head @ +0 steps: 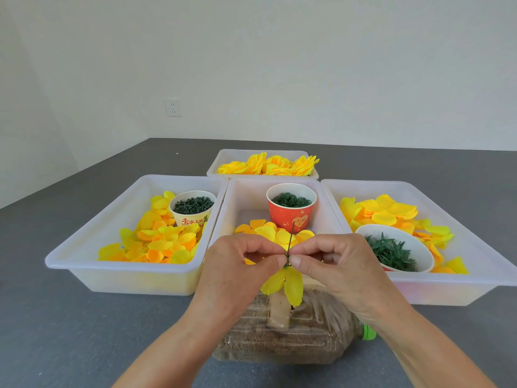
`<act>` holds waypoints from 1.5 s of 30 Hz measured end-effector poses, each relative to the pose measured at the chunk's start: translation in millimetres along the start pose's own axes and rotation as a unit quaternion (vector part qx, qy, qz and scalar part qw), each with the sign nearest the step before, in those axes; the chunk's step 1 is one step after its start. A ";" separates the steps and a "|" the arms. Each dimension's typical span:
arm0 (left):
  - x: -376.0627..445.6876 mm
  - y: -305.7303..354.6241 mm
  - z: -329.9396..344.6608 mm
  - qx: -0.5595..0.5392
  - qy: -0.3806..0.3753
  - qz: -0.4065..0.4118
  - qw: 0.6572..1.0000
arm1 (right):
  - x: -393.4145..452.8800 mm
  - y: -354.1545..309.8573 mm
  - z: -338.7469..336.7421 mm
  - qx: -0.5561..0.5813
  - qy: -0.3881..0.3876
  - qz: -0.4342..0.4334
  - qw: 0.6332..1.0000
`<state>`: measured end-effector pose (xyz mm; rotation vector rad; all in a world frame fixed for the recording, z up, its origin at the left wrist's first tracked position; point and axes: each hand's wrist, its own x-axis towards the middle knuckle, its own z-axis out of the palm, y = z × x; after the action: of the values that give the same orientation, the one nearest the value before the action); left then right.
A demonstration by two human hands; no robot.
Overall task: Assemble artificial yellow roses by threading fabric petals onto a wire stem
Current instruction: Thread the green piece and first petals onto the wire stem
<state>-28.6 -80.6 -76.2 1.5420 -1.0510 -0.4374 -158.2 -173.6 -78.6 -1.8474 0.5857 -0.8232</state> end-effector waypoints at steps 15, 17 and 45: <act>2.9 -4.7 1.2 0.084 -0.019 -0.010 0.996 | 0.5 2.3 -0.1 -0.074 -0.025 0.007 0.997; 3.5 -5.2 -0.1 0.081 -0.017 -0.012 0.996 | 0.5 3.1 -0.6 -0.057 -0.023 0.015 0.998; 11.0 2.0 -5.6 0.207 -0.079 0.063 0.973 | 7.3 0.5 -1.0 -0.121 -0.049 -0.007 0.991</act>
<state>-19.3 -86.0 -69.9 1.8133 -1.4234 -0.2644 -154.3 -179.5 -76.8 -2.1008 0.6328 -0.6904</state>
